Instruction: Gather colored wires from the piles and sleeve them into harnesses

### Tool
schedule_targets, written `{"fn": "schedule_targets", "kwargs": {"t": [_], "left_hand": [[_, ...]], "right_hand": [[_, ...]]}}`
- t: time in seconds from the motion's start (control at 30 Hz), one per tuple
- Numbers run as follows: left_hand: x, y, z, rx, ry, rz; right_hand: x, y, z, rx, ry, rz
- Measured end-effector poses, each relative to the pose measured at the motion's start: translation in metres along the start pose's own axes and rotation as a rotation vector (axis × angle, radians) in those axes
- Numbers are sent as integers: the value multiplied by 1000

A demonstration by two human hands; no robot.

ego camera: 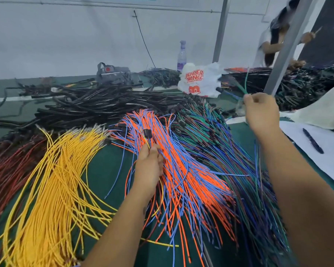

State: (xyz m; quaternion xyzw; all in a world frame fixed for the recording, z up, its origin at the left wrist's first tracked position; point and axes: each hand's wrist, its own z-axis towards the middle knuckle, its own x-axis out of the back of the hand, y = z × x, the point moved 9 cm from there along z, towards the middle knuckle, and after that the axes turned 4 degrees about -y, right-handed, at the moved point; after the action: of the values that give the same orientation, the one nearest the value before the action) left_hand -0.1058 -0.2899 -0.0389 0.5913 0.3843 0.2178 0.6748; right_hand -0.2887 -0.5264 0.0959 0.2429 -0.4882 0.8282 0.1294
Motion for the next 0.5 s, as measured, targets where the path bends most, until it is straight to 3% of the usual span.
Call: {"fn": "schedule_targets", "kwargs": {"t": [0.1,0.2,0.37,0.5], "left_hand": [[1,1,-1,11,-4,-22],[5,1,2,35,8,-106],[11,3,5,143,-14,-298],[31,26,3,161,-23,-257]], "right_hand": [[-12,5,-3,-182,-185,286],[-17,-6,-15,-188,-340,300],[20,-56,-27,-124,-337,428],[21,-112,-47,-82,-356,681]]}}
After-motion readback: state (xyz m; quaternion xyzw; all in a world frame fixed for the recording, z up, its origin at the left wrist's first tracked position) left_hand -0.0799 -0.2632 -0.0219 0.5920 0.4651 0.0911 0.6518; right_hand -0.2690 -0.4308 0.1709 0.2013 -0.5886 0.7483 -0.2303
